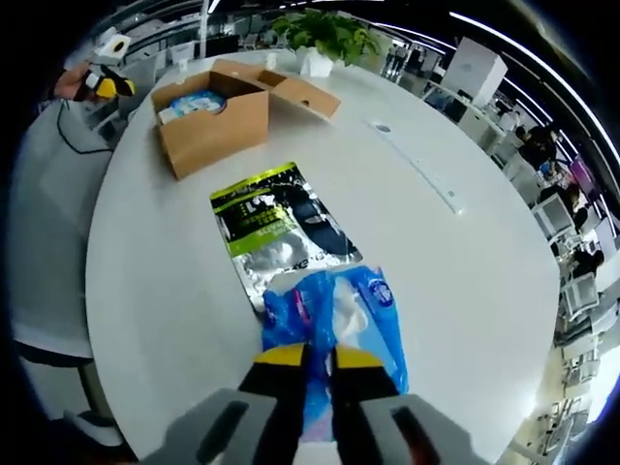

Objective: Operate the shoe box by opening the lid, removing the specified soft item, and placing it in the target area until the item is outside and the box remains undamaged.

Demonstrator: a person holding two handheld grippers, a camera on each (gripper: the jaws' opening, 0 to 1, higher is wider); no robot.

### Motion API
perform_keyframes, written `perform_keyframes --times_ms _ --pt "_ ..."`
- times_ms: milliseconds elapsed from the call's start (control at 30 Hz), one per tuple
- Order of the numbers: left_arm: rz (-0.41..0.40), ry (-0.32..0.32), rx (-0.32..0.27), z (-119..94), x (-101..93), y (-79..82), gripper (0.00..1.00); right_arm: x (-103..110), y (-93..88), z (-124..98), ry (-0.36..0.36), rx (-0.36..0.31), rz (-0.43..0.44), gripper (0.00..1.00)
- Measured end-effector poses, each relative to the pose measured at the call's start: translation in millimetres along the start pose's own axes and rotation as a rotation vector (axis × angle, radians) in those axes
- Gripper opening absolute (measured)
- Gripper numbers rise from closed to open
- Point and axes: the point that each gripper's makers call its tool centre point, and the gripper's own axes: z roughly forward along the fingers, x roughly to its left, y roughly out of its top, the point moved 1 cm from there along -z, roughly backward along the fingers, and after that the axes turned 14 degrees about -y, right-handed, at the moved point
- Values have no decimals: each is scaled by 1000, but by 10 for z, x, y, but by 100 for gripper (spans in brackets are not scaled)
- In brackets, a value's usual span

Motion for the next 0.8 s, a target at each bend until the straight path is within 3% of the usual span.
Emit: perform_keyframes --times_ms 133,300,367,533,800 --pt "2 -5 4 21 -9 2 29 -6 -25 -9 -11 2 18 8" --pt "1 -9 8 35 -3 2 29 -42 -50 -57 -39 -4 121 11" --pt "2 -10 7 37 -2 5 29 -67 -42 -90 -61 -23 173 11" --pt "2 -16 10 51 -7 -2 29 -118 -28 -196 -90 -88 410 12" --pt "4 -24 12 73 -16 2 29 -163 -201 -332 -153 -108 569 14"
